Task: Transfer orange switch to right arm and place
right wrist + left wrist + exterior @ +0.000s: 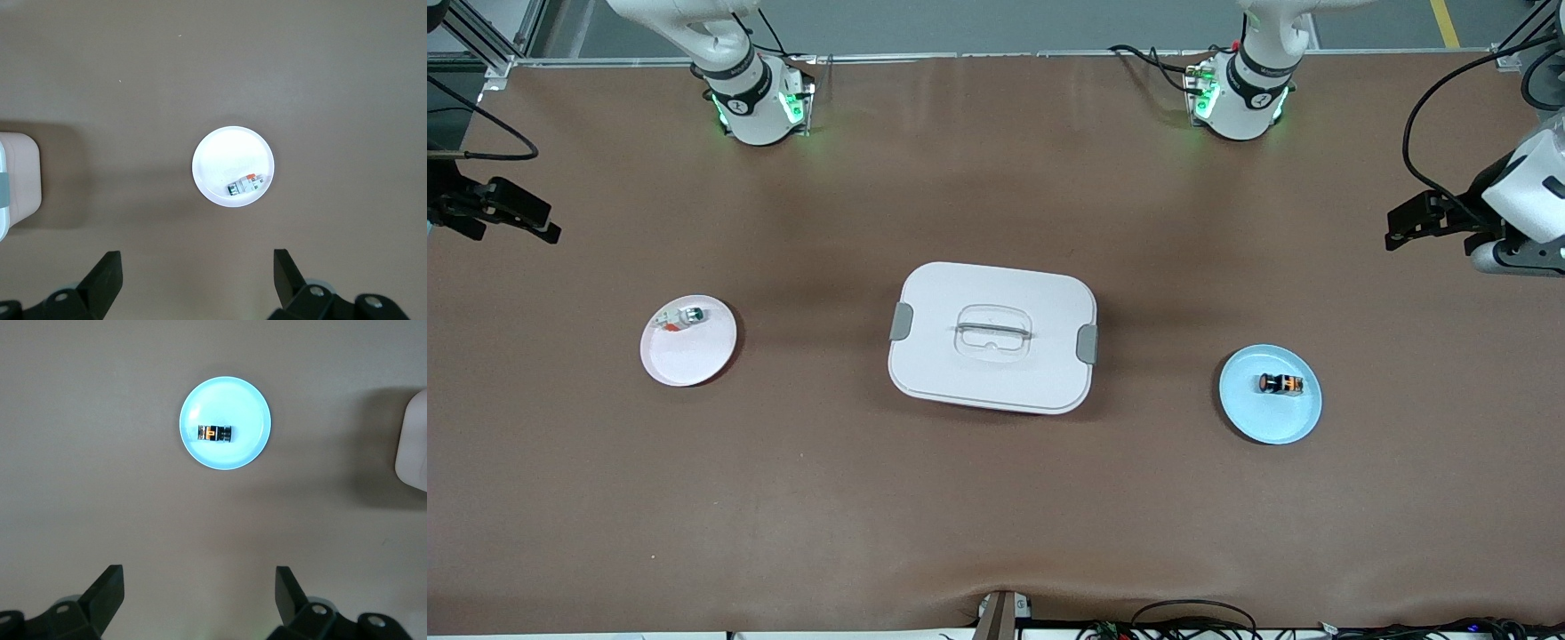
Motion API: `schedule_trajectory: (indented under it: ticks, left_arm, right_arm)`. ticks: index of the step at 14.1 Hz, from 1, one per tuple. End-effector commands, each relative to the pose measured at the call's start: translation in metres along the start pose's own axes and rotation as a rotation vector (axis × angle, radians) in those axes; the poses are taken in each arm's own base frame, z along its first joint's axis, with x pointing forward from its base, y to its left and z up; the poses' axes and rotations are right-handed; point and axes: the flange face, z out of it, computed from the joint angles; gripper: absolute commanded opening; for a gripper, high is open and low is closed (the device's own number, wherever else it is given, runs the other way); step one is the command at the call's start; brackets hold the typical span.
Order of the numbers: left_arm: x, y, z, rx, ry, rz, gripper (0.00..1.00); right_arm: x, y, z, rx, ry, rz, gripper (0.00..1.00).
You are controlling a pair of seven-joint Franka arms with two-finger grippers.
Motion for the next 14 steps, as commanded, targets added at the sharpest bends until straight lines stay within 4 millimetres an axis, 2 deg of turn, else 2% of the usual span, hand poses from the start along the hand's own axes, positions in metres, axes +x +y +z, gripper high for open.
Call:
schedule_trajectory:
  ticks: [1,9,12,14]
  left_arm:
    - [-0.0010,-0.0033,-0.0023,0.016,-0.006,0.020,1.00]
    - [-0.0010,-0.0023,-0.0037,0.015,-0.005,0.010,1.00]
    - [-0.0010,-0.0023,-0.0030,0.015,-0.006,0.020,1.00]
    - [-0.0009,-0.0022,-0.0044,0.013,-0.003,0.012,1.00]
  right_arm:
    - [-0.0077,0.0000,-0.0039,-0.010,0.010,0.047,1.00]
    - [-0.0066,0.0007,-0.0039,-0.010,0.012,0.048,1.00]
    - [-0.0023,0.0010,-0.0098,-0.011,0.026,0.048,1.00]
    - [0.0014,0.0005,-0.0058,-0.012,0.011,0.050,1.00]
